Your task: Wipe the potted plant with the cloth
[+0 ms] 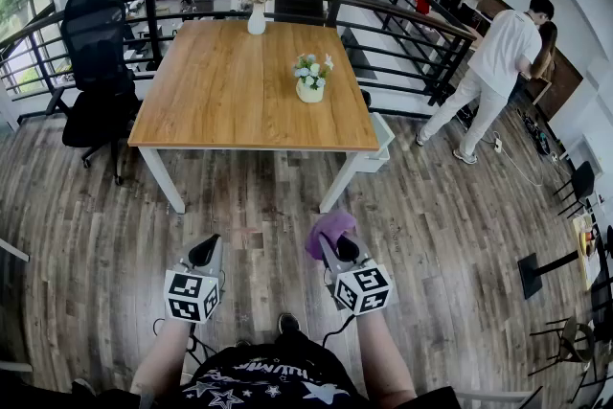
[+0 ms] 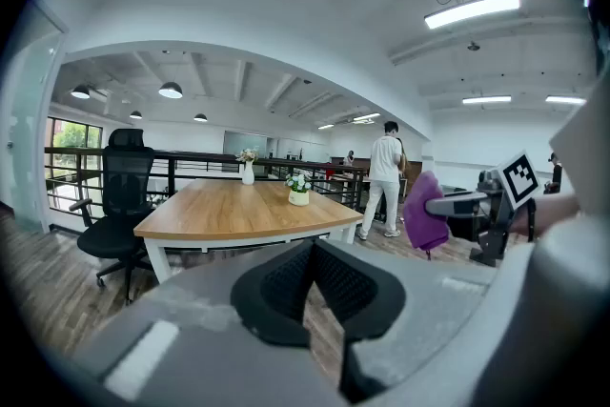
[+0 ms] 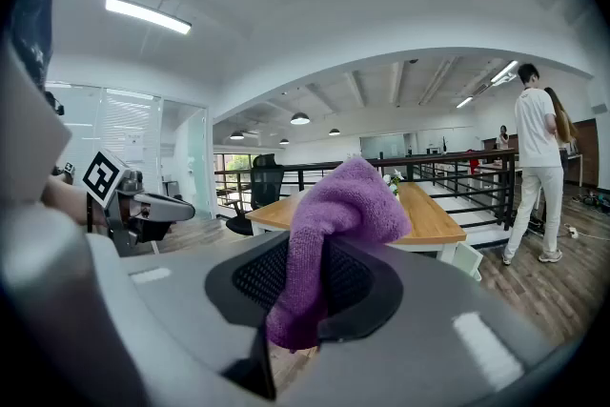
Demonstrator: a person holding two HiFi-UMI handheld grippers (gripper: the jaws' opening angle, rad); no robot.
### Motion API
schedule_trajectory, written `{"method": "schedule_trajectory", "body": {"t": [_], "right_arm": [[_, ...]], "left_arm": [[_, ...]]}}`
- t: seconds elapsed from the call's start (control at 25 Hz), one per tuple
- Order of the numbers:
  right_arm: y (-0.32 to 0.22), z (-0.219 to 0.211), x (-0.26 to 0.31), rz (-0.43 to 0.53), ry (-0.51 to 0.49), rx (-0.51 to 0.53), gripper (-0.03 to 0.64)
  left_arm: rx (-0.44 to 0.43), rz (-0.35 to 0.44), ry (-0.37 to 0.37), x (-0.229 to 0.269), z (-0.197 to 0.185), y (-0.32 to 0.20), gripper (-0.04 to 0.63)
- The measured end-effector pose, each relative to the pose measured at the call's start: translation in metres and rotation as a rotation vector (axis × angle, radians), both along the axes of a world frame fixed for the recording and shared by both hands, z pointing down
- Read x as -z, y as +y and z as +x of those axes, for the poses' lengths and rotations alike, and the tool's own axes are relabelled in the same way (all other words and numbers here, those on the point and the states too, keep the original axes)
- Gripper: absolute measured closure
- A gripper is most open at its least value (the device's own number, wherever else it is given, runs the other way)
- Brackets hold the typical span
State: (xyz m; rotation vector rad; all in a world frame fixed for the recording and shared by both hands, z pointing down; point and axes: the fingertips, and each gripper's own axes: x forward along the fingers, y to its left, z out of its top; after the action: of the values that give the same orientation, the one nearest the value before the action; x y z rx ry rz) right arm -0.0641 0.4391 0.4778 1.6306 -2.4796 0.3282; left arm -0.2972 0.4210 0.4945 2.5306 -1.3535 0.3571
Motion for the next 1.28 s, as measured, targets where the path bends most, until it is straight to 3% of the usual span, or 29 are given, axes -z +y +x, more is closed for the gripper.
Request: {"method": "schedule_trajectory", "body": {"t": [0.64,1.28], "right_arm": [[-0.021,0.039,0.000,0.009,-0.004,0.035,0.534],[-0.087,0.116,-0.012,0.010,-0.039,0.094,0.531]], "left_arm": [[-0.015,0.063,-0.037,0.014,0.045,-0.020,0.594],[0.123,0.051,-0.029,0.003,0.096,-0.063,0.594]]}}
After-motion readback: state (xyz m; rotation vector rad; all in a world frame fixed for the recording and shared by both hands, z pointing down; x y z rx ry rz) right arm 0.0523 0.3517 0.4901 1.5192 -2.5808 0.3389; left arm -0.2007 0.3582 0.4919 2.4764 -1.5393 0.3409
